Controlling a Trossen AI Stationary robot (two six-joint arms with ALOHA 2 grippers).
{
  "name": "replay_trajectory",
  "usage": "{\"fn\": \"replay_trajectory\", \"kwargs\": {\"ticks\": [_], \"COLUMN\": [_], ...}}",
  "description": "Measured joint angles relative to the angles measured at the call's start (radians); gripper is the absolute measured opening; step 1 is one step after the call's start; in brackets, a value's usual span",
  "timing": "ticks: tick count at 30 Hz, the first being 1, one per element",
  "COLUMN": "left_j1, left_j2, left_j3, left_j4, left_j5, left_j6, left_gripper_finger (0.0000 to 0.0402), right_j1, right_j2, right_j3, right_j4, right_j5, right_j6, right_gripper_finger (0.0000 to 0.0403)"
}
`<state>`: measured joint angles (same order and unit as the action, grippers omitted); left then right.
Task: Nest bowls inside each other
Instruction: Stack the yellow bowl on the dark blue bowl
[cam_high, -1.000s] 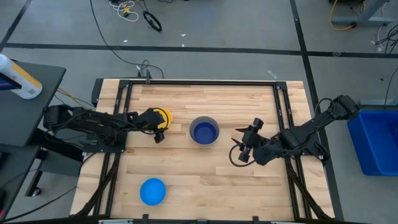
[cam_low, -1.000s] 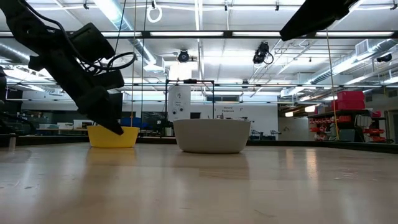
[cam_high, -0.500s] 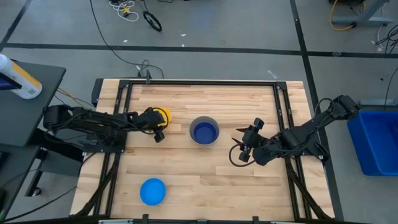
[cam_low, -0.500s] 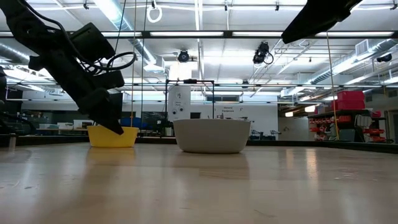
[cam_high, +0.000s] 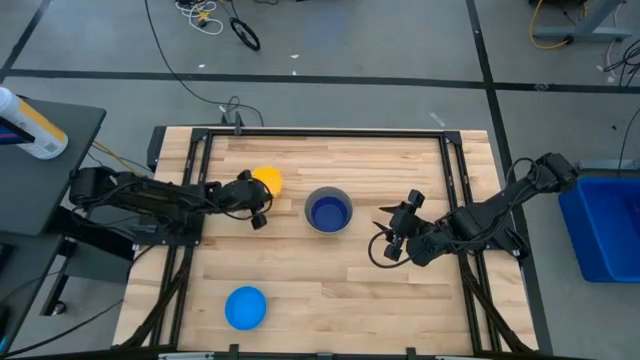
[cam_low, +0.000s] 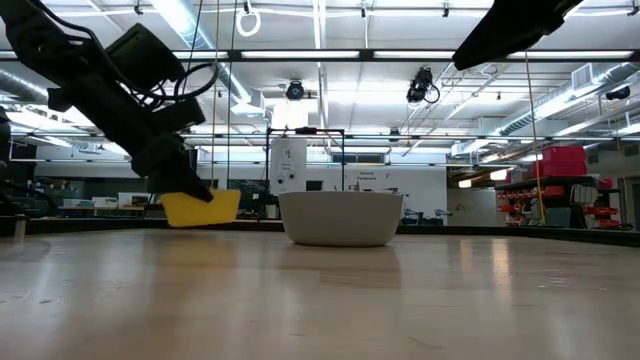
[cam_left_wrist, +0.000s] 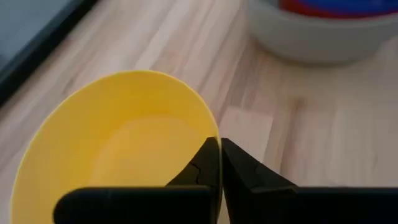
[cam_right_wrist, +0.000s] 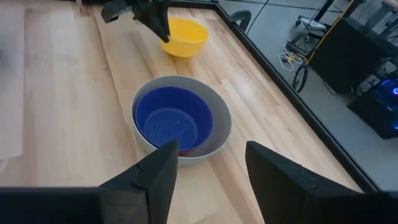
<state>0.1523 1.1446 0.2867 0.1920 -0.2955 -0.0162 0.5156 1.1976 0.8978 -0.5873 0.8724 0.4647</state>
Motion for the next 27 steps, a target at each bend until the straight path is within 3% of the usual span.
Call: {"fn": "replay_trajectory", "kwargs": {"ticks": [9,15,19,24,27], "left_j1": [-0.016,-0.016,-0.016,-0.016,-0.016], "left_j2": [0.000,0.000,0.000,0.000,0.000], "left_j3": [0.000,0.000,0.000,0.000,0.000], "left_j4": [0.097,0.118,0.118,0.121,0.121], "left_j5": [0.002,0.003,0.003,0.004,0.005], "left_j6": [0.030,0.049,0.048,0.041,0.032], "left_gripper_finger": [0.0006,0.0006,0.0006,0.0006,0.0006], "right_j1": [0.165,0.255,0.245,0.174,0.126], "right_j2": [-0.054,-0.209,-0.331,-0.445,-0.512], "right_j3": [-0.026,-0.223,-0.414,-0.642,-0.763], "right_j4": [0.014,0.201,0.523,1.026,1.186], "right_j5": [0.282,0.323,0.195,-0.175,-0.269], "right_j6": [-0.017,-0.021,-0.182,-0.488,-0.549], "right_gripper_finger": [0.0174,0.0175,0.0176,0.0170,0.0162]}}
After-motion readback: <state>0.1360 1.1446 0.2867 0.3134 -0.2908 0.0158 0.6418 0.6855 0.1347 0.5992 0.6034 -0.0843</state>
